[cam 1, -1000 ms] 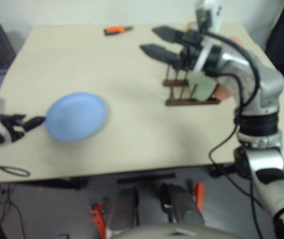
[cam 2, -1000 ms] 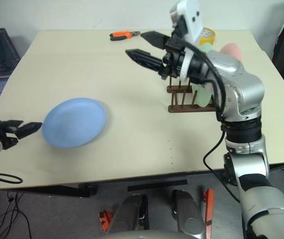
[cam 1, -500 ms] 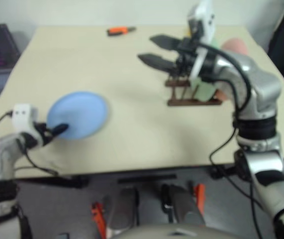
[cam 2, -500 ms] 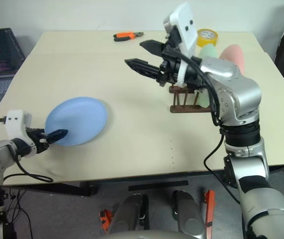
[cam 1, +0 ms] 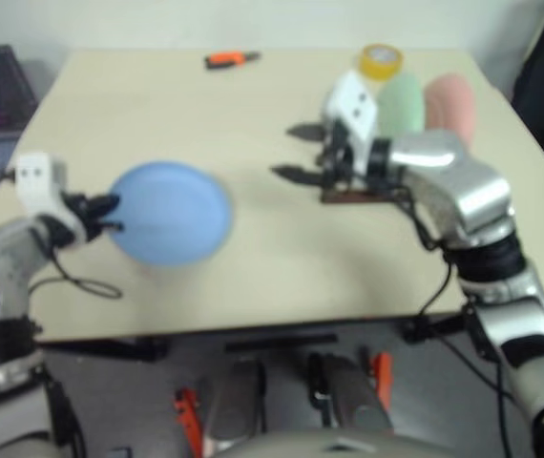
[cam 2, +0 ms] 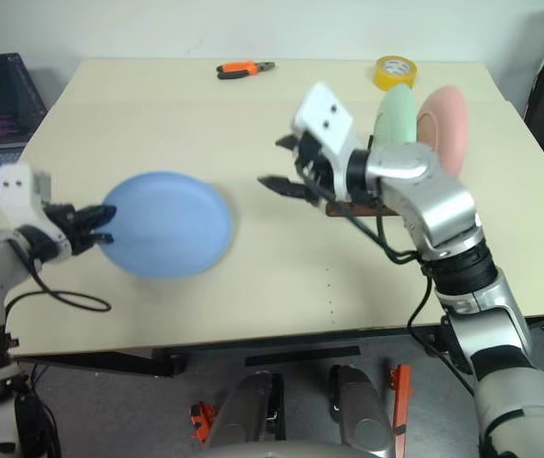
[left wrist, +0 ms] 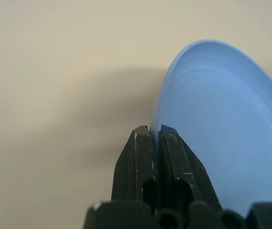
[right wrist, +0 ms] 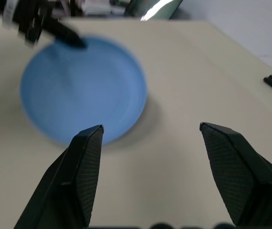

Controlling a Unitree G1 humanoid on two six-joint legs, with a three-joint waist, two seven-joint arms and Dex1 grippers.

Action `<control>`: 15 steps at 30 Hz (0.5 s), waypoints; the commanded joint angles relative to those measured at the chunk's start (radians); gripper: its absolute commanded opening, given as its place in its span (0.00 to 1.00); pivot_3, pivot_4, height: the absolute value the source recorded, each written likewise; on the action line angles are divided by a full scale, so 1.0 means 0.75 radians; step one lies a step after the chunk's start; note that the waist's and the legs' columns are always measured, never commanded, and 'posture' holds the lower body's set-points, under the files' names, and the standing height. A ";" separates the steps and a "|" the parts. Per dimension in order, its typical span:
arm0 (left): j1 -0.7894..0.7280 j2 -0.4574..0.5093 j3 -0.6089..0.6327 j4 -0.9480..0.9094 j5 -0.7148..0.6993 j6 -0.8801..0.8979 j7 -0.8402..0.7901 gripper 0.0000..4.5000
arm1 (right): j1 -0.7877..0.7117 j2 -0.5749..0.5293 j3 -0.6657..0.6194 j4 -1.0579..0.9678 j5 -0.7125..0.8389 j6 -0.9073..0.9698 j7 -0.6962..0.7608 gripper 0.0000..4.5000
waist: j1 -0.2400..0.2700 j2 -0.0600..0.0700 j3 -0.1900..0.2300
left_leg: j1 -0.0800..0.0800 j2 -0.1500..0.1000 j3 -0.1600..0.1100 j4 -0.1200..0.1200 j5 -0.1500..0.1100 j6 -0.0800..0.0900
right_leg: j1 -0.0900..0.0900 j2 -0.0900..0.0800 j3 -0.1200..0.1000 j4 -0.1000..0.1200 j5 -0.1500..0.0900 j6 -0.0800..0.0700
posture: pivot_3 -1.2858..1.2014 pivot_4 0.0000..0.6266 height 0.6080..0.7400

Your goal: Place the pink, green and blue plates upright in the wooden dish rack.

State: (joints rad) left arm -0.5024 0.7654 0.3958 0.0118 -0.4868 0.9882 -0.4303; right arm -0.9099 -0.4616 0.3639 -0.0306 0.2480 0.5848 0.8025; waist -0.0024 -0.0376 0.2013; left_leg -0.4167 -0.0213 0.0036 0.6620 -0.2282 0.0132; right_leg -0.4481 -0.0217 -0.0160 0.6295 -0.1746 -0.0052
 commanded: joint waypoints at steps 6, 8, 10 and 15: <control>-0.404 -0.152 -0.200 -0.114 0.062 0.091 0.196 0.01 | -0.037 0.246 0.225 0.086 -0.260 -0.317 0.018 0.77 | -0.005 -0.001 0.000 | 0.000 0.000 0.000 0.000 0.000 -0.001 | 0.001 0.001 0.001 0.000 0.001 0.001 | 0.52 0.24 1.00; -0.426 -0.189 -0.214 -0.116 0.064 0.110 0.215 0.01 | -0.041 0.305 0.276 0.142 -0.338 -0.369 -0.014 0.77 | -0.015 -0.001 0.000 | 0.001 0.000 0.001 0.000 0.000 -0.001 | 0.000 0.001 0.002 0.000 0.001 0.001 | 0.52 0.24 1.00; -0.430 -0.208 -0.214 -0.125 0.059 0.124 0.223 0.01 | -0.044 0.345 0.288 0.193 -0.386 -0.398 -0.035 0.77 | -0.020 -0.001 0.000 | 0.001 0.000 0.001 0.000 0.001 -0.002 | 0.000 0.001 0.002 0.001 0.002 -0.001 | 0.52 0.24 1.00; -0.418 -0.233 -0.196 -0.164 0.038 0.167 0.230 0.01 | -0.064 0.381 0.277 0.327 -0.484 -0.464 -0.069 0.77 | -0.022 -0.001 0.000 | 0.001 0.000 -0.001 0.000 0.003 -0.005 | -0.001 0.001 0.002 0.003 0.002 0.000 | 0.52 0.24 1.00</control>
State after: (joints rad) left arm -0.8004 0.5911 0.2244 -0.0526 -0.4495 1.1099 -0.2637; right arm -0.9278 -0.1841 0.5918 0.2085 -0.0970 0.2691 0.7615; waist -0.0188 -0.0384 0.2010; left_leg -0.4159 -0.0213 0.0026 0.6619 -0.2260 0.0094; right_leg -0.4484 -0.0206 -0.0148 0.6317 -0.1730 -0.0054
